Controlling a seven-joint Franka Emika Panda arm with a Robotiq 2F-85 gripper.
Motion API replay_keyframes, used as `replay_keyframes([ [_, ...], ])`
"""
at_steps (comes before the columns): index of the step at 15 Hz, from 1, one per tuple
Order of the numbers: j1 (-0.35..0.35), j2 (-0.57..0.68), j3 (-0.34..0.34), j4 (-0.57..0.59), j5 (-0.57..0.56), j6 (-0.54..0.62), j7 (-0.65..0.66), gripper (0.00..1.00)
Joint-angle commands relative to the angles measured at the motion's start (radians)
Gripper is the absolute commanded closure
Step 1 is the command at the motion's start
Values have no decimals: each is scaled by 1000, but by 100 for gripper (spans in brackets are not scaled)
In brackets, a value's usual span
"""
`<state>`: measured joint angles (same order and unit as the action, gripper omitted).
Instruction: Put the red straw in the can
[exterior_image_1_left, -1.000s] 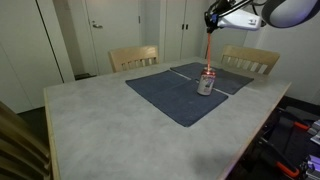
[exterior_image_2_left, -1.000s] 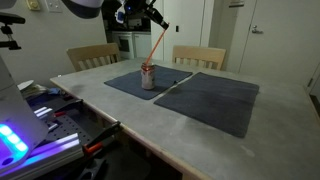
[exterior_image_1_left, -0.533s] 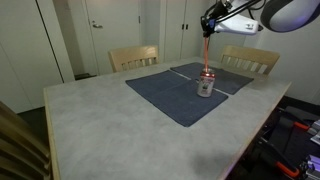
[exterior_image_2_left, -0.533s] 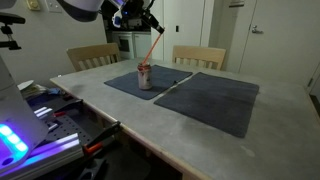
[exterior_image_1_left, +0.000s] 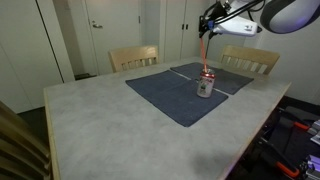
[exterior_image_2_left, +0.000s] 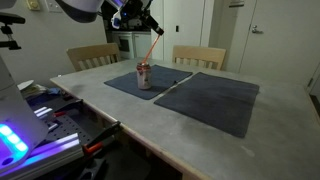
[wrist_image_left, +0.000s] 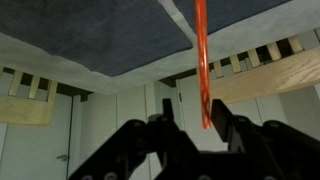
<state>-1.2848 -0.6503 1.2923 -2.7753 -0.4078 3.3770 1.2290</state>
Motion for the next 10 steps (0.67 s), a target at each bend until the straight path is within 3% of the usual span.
replay_keyframes([
  [1, -9, -12, 1, 0, -42, 10, 32, 23],
  [4, -5, -13, -5, 0, -41, 8, 28, 1],
  [10, 5, -14, -20, 1, -43, 4, 22, 0],
])
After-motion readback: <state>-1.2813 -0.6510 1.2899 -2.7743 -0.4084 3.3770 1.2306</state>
